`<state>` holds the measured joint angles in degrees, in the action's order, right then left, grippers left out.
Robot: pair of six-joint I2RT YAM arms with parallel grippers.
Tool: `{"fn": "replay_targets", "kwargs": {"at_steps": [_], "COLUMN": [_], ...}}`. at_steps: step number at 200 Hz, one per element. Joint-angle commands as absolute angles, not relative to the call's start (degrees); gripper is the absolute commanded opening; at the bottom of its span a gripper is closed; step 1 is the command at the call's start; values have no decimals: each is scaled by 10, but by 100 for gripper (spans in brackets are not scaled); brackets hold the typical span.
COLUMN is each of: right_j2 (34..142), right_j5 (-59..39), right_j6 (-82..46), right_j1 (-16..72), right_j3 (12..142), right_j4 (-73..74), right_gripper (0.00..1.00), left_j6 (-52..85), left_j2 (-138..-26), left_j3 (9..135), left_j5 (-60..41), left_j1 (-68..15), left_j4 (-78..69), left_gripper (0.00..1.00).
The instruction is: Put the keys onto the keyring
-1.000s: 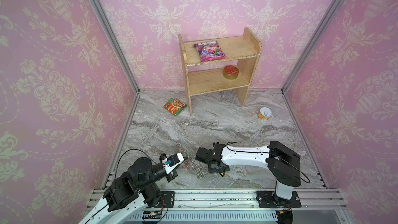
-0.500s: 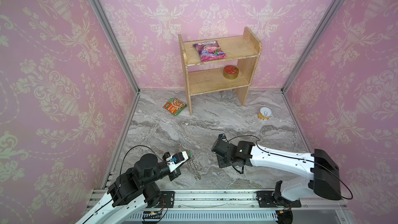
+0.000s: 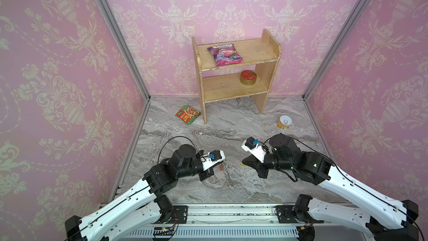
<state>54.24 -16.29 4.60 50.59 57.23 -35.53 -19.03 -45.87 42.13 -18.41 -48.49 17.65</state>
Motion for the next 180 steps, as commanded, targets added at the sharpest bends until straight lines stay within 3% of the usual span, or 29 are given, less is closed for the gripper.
{"fn": "replay_targets", "kwargs": {"at_steps": [1,51,180], "right_j2": [538,526,529], "right_j5": [-217,-213,-170], "right_j6": [146,223,228], "right_j1": [502,493,486], "right_j3": [595,586,589], "right_j4": [-391,-401,-320], "right_gripper": [0,0,0], "left_j6": [-226,-273,-285], "left_j2": [-490,-528,-524], "left_j3": [466,476,429], "left_j5": [-218,-231,-318], "left_j1": [-482,-483,-483], "left_j4": [111,92,5], "left_gripper": [0,0,0]}}
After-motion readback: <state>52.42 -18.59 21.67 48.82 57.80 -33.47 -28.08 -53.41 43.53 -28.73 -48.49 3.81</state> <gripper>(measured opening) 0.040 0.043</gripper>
